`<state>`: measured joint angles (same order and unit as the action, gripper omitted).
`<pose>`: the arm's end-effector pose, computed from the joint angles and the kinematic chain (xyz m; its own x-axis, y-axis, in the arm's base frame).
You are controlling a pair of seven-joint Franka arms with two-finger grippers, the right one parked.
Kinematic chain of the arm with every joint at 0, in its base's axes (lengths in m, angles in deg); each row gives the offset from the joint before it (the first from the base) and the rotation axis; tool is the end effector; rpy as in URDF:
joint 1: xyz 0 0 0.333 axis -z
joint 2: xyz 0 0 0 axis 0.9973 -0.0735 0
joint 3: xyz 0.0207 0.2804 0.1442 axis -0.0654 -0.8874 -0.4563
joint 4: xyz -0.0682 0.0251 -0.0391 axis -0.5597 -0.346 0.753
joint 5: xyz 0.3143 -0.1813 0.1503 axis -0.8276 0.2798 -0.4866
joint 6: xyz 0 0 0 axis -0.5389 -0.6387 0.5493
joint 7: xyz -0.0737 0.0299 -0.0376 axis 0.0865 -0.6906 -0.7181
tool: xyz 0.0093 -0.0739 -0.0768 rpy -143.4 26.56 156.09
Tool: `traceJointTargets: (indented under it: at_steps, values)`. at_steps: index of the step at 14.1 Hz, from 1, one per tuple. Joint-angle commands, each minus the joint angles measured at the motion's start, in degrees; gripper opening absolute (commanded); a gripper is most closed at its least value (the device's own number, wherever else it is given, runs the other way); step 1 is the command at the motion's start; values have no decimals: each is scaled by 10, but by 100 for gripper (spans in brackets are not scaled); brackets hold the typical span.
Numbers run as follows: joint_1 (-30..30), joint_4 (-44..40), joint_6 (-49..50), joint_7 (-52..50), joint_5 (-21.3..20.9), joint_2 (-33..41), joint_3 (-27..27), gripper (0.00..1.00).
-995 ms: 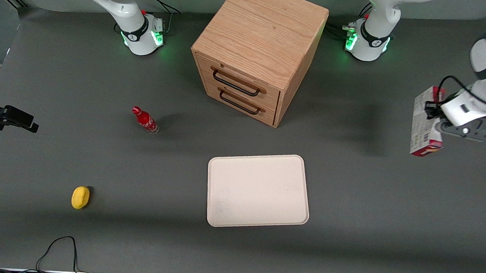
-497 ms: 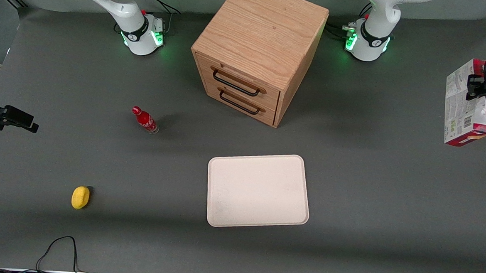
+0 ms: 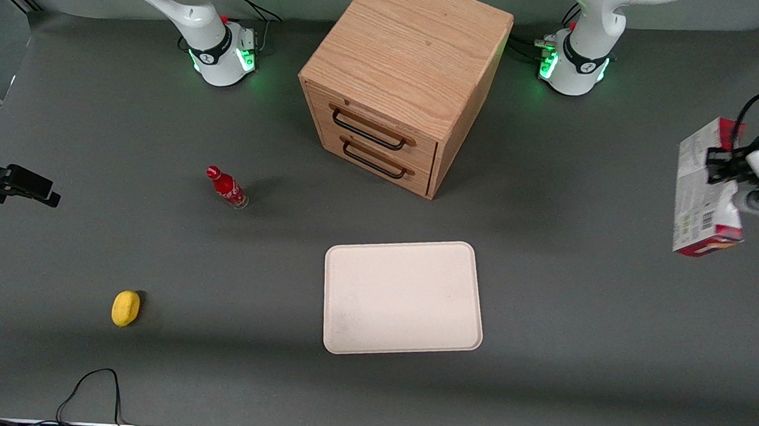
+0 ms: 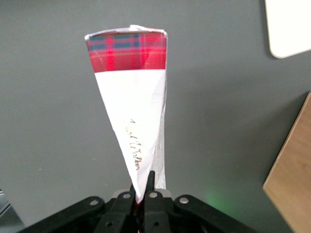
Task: Place red cookie box on tray
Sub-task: 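Carry the held cookie box over the white tray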
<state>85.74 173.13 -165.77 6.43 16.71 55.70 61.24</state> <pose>0.5726 -0.0237 0.5844 0.9599 -0.1951 -0.2014 -0.2052 -0.9783 -0.0304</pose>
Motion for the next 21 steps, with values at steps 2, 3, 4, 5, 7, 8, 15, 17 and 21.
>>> traceJointTargets:
  at_steps: [2, 3, 4, 5, 7, 8, 15, 17, 21]
  values:
    - [19, -139, 39, -159, -2, -114, 91, 0]
    - [34, -194, 49, -205, -2, -159, 104, 0]
    - [56, -248, 58, -247, -2, -205, 107, 0]
    - [82, -297, 58, -283, -4, -249, 106, 0]
    - [115, -338, 31, -323, -6, -311, 104, 0]
    - [124, -339, 2, -343, -6, -325, 105, 0]
    - [178, -333, -131, -443, -6, -427, 105, 0]
    - [177, -330, -148, -447, -5, -445, 105, 0]
    - [187, -291, -212, -460, -8, -464, 100, 0]
